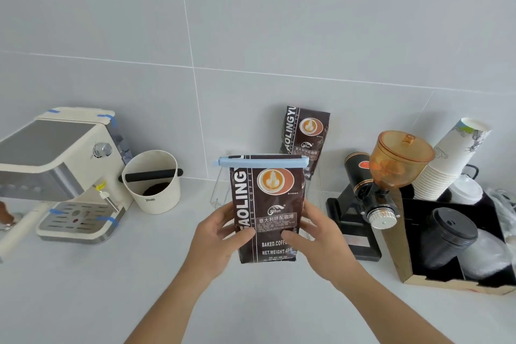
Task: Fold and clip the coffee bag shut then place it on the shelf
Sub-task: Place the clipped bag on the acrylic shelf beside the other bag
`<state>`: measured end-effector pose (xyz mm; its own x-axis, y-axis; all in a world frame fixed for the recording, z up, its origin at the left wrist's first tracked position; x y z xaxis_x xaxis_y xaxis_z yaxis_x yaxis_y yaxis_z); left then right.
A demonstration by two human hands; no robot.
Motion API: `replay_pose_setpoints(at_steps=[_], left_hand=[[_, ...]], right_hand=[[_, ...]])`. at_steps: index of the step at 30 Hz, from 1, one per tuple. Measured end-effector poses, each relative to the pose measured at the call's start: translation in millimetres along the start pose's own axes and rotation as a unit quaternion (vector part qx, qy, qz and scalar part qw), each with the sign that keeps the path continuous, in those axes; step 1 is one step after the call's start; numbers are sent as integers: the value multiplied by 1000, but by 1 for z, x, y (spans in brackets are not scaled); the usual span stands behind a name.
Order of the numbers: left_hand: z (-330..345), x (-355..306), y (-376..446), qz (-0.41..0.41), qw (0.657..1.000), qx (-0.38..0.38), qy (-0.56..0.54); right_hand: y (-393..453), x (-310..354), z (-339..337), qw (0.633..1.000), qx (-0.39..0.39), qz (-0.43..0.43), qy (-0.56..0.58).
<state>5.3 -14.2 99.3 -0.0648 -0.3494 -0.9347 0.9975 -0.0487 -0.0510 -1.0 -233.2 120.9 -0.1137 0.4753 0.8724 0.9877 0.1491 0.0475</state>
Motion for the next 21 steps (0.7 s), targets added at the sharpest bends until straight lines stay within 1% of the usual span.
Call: replay_pose_setpoints(at_steps=[8,11,15,18,21], left_hand=[[-15,-47,34,44,999,-6,30],[-17,-58,49,41,999,8,26],[-20,-66,69,25,999,39,28],[-21,-72,86,36,997,49,45],[-23,-74,105,52,995,52,67]], right_hand=[[38,39,10,999,-41,-13,9],[52,50,12,998,-61,-8,9],[72,54,17,997,-80,2,25],[90,53,21,996,-87,3,32],[111,50,25,996,-94,4,6]])
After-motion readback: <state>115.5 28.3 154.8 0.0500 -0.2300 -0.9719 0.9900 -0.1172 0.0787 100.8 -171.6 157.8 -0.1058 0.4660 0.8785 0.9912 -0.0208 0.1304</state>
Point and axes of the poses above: each hand's wrist, its own y-axis towards the middle knuckle, its own z-axis out of the palm, x = y × z, the point moved 3 cm from there along y, towards the middle knuckle, and after that the axes turned 14 degrees about -y, right-handed, at the moved point
